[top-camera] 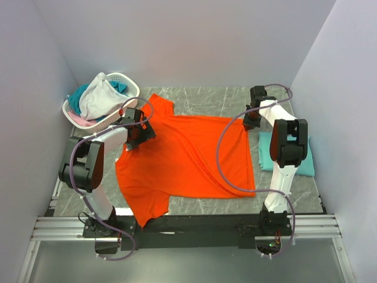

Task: Fold and stack the t-shirts
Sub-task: Flatten the tshirt out

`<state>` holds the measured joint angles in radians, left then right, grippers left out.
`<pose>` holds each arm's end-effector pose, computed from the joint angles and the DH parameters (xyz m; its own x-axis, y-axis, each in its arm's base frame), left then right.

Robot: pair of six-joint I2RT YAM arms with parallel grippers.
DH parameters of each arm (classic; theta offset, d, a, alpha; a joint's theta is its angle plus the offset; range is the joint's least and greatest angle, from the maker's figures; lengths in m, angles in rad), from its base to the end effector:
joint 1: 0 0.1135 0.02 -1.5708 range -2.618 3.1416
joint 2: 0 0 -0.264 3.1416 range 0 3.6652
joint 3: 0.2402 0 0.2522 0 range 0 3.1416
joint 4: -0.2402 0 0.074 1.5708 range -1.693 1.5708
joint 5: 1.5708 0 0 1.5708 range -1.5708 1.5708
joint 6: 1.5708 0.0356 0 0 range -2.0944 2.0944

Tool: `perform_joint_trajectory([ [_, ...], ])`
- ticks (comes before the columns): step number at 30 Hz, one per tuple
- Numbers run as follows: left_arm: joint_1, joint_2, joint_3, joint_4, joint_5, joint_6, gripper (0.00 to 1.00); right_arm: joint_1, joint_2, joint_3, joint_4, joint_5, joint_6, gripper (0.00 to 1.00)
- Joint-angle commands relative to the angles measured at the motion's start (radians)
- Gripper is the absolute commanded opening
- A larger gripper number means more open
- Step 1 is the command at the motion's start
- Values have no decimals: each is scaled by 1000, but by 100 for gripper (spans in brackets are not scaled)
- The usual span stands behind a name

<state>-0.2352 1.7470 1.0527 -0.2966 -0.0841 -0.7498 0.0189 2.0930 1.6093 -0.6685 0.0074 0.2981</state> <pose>0.3439 -0.0793 0.1712 -0.7231 -0.5250 -0.4489 -0.4172 0.8499 -0.3220 0.4409 0.0081 0.1814 -0.8779 0.2772 -0.3905 0.2531 0.9608 0.1129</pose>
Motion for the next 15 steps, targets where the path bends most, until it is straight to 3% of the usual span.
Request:
perform_joint_trajectory([
  [1, -3, 13, 1, -13, -26, -6, 99, -8, -42, 17, 6, 39, 4, 0],
  [2, -3, 13, 1, -13, -26, -6, 99, -8, -36, 29, -3, 42, 6, 1],
  [5, -4, 13, 3, -12, -25, -6, 99, -8, -19, 23, -25, 49, 9, 22],
  [7, -3, 14, 3, -13, -23, -5, 99, -8, -22, 0, -17, 45, 10, 29],
  [15, -3, 14, 1, -13, -25, -5, 99, -8, -28, -54, 14, -4, 6, 30],
])
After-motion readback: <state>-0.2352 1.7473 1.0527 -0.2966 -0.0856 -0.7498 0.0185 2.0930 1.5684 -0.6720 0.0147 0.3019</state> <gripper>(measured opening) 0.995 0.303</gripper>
